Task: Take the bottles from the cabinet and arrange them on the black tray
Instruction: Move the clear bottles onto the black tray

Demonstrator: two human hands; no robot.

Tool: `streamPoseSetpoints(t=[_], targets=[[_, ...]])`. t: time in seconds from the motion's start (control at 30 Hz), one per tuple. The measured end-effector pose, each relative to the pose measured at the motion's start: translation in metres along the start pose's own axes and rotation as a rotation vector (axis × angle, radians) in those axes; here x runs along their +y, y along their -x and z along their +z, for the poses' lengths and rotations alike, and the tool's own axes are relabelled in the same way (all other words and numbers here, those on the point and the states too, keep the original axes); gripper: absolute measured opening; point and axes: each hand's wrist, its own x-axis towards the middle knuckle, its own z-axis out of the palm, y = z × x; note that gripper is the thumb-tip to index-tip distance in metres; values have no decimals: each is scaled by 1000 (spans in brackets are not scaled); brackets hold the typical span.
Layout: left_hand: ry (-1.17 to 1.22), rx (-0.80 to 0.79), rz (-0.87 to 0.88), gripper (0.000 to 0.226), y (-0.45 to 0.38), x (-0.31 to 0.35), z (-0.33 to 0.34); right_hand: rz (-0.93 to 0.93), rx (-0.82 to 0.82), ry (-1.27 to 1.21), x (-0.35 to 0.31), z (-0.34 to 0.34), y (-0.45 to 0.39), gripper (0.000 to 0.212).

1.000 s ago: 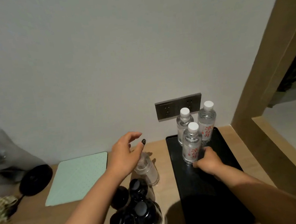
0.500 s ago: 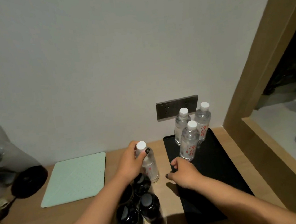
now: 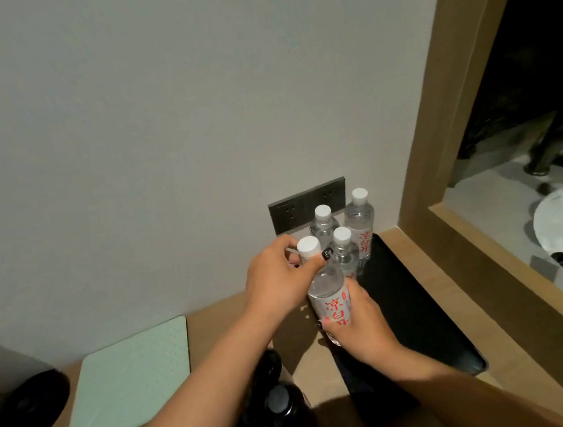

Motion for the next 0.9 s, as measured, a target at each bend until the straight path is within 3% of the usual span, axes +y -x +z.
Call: streamPoseSetpoints(t=[0.13, 0.23, 0.47, 0.63, 0.9], targets=[[76, -179, -32, 16, -8, 4, 25, 132, -29, -67, 33, -16, 2, 74], [172, -171, -60, 14, -16, 4, 40, 213, -25, -90, 57, -34, 0, 67], [52, -192, -102, 49, -33, 5, 74, 296, 83, -154, 95, -70, -28, 67], [-51, -195, -147, 67, -43, -2, 97, 293, 61, -140, 109, -86, -62, 69], [-119, -220, -65, 50, -57, -10, 99, 299, -16, -197, 118, -83, -97, 67]])
